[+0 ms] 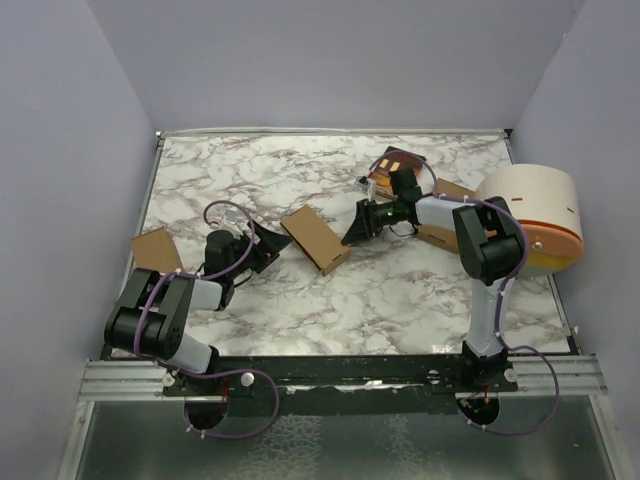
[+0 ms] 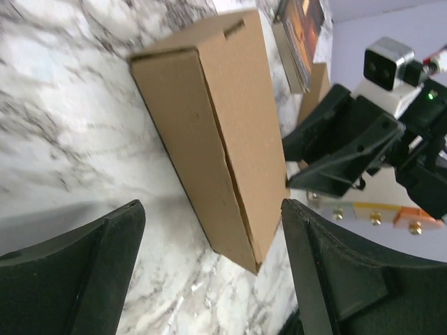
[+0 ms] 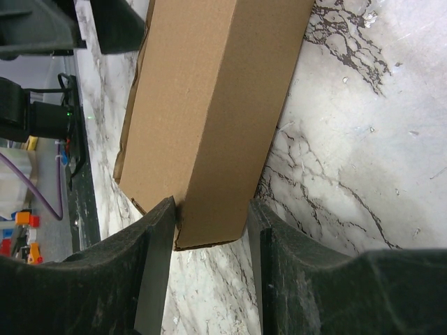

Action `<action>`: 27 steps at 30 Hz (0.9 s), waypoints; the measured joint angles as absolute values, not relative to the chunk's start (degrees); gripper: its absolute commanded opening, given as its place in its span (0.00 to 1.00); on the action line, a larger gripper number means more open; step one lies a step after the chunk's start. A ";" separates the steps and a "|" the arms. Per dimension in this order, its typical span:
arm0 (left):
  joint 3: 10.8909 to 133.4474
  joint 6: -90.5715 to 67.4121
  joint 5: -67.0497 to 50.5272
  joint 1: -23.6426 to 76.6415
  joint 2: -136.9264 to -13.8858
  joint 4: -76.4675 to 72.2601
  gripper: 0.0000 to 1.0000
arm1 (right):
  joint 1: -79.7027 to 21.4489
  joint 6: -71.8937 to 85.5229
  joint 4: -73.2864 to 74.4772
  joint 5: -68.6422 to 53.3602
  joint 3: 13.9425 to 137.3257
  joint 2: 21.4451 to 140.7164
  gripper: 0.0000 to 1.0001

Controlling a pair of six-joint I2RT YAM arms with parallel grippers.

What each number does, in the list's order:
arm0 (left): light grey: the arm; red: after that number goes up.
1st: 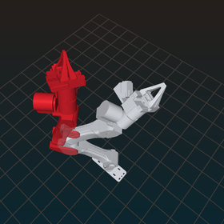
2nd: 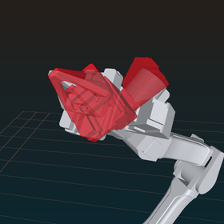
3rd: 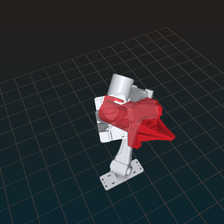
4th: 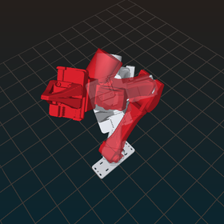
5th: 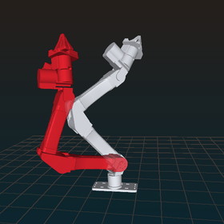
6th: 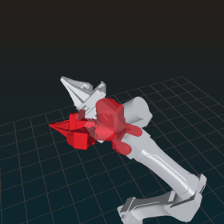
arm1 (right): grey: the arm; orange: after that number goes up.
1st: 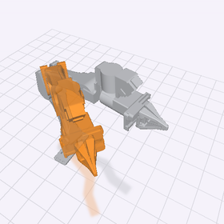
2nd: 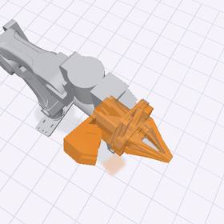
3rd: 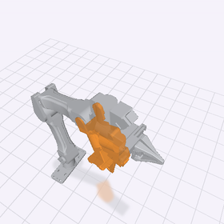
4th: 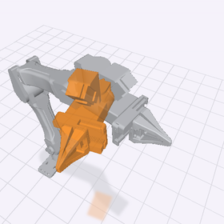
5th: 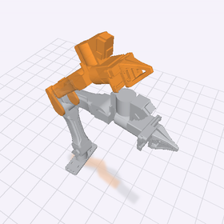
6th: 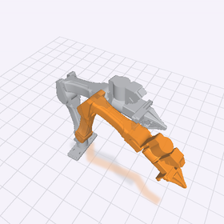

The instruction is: Fold the paper box

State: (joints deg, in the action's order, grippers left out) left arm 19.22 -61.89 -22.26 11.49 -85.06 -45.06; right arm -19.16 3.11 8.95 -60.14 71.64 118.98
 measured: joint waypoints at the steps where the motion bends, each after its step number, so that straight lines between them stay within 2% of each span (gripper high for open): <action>1: 18.06 -62.76 -22.72 11.86 -85.19 -47.05 0.82 | -19.16 3.11 8.93 -60.14 71.64 118.98 0.45; 6: 14.79 -67.61 -23.09 17.30 -86.43 -54.98 0.81 | -19.16 3.11 8.93 -60.14 71.64 118.98 0.45; 11: 14.52 -72.03 -20.03 25.17 -87.59 -58.54 0.75 | -19.16 3.11 8.93 -60.14 71.64 119.00 0.45; 20: 16.53 -77.89 -12.58 32.03 -89.27 -52.88 0.62 | -19.16 3.11 8.95 -60.14 71.64 119.00 0.44; 24: 18.85 -79.26 -9.87 34.11 -89.27 -47.37 0.51 | -19.16 3.11 8.95 -60.14 71.64 119.02 0.44; 27: 20.34 -80.23 -8.01 35.09 -89.23 -43.62 0.49 | -19.16 3.11 8.93 -60.18 71.66 119.04 0.45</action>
State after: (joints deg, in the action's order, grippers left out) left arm 20.34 -80.23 -8.01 35.09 -89.23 -43.62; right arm -19.16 3.11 8.93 -60.18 71.66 119.04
